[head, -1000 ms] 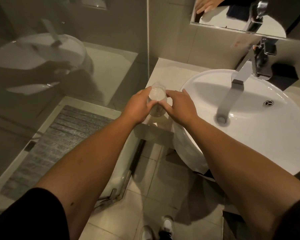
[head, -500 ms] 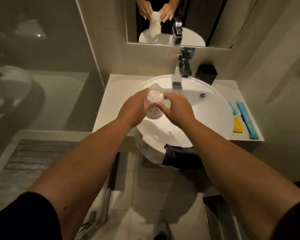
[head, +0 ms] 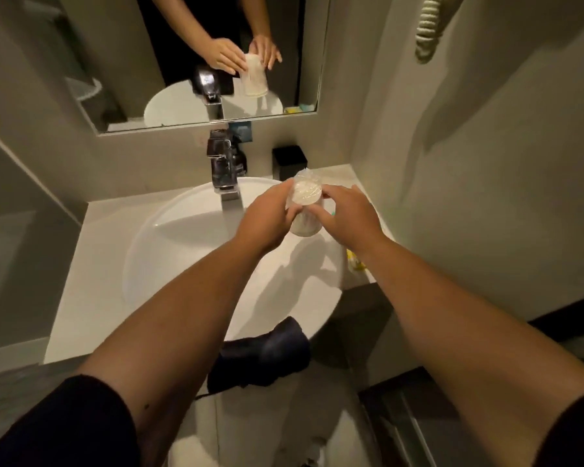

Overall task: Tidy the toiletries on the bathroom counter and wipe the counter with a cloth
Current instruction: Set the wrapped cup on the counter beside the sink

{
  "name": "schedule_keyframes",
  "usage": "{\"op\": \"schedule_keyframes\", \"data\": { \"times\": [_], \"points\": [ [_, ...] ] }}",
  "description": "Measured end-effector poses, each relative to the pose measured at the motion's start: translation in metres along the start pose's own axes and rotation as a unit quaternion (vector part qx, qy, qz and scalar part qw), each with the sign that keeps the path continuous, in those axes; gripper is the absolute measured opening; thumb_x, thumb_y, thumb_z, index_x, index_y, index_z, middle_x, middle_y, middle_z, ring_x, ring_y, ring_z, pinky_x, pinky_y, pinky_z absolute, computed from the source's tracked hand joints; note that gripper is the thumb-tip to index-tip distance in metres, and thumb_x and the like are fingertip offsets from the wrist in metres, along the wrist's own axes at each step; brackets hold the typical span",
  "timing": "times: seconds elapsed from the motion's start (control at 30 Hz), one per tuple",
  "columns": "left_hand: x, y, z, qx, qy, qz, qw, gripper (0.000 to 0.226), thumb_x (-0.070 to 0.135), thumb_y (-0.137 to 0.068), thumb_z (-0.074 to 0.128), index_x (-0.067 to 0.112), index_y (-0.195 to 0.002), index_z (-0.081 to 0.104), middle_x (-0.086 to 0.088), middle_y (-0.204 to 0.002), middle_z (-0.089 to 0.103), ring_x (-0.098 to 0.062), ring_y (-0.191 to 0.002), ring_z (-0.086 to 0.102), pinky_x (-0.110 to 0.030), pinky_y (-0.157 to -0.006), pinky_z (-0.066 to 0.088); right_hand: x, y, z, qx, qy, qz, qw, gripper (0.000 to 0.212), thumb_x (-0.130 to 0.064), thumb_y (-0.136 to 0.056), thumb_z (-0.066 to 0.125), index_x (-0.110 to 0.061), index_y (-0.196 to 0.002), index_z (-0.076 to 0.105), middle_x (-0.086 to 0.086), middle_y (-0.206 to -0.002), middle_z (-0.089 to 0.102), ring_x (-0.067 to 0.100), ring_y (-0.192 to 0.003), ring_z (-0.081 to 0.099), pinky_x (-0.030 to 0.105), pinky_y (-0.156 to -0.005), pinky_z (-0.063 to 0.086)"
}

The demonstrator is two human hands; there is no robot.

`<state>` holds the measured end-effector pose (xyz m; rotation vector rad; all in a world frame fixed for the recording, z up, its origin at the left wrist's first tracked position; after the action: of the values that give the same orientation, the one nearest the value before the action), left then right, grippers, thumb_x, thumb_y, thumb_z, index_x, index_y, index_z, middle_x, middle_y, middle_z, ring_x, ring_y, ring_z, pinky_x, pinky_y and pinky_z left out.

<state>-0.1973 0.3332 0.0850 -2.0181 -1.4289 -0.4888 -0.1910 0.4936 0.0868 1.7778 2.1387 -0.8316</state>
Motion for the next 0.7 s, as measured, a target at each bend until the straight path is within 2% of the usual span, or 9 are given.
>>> {"op": "schedule_keyframes", "data": {
  "times": [0.07, 0.2, 0.33, 0.7],
  "points": [
    [0.009, -0.023, 0.016, 0.005, 0.009, 0.021, 1.0, 0.04, 0.03, -0.091, 0.056, 0.022, -0.13, 0.05, -0.006, -0.125, 0.063, -0.028, -0.111, 0.058, -0.028, -0.082, 0.036, 0.021, -0.013, -0.009, 0.018, -0.003, 0.005, 1.0, 0.038, -0.048, -0.087, 0.058, -0.02, -0.111, 0.064, 0.002, -0.11, 0.07, 0.021, -0.097, 0.06, 0.04, -0.094, 0.044],
    [0.011, -0.061, 0.047, -0.005, 0.02, -0.003, 1.0, 0.041, 0.032, -0.093, 0.055, 0.022, -0.133, 0.048, -0.005, -0.129, 0.061, -0.026, -0.114, 0.057, -0.028, -0.084, 0.039, 0.058, -0.041, -0.012, 0.003, 0.006, 0.029, 1.0, 0.044, -0.053, -0.086, 0.057, -0.023, -0.119, 0.061, 0.001, -0.116, 0.068, 0.018, -0.099, 0.06, 0.04, -0.094, 0.049],
    [0.001, -0.088, 0.073, -0.035, 0.015, -0.041, 0.998, 0.048, 0.036, -0.095, 0.054, 0.021, -0.139, 0.042, -0.005, -0.136, 0.055, -0.024, -0.119, 0.054, -0.035, -0.095, 0.044, 0.086, -0.062, 0.0, -0.007, -0.005, 0.064, 0.998, 0.045, -0.055, -0.085, 0.057, -0.028, -0.121, 0.058, -0.002, -0.119, 0.066, 0.016, -0.101, 0.058, 0.035, -0.091, 0.05],
    [-0.029, -0.171, 0.121, -0.055, 0.05, -0.035, 0.997, 0.045, 0.036, -0.095, 0.052, 0.022, -0.137, 0.043, -0.003, -0.133, 0.058, -0.023, -0.117, 0.055, -0.04, -0.098, 0.045, 0.139, -0.126, 0.021, 0.001, -0.02, 0.15, 0.989, 0.044, -0.051, -0.085, 0.06, -0.03, -0.123, 0.055, -0.005, -0.118, 0.064, 0.014, -0.101, 0.057, 0.03, -0.085, 0.049]
  ]
}}
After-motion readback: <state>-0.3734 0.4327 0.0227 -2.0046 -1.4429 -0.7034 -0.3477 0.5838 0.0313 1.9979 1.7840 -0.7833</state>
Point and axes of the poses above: each hand's wrist, its own y-axis away from the middle knuckle, its own z-axis out of the palm, x = y × z, the point moved 2 cm from there along -y, towards the middle knuckle
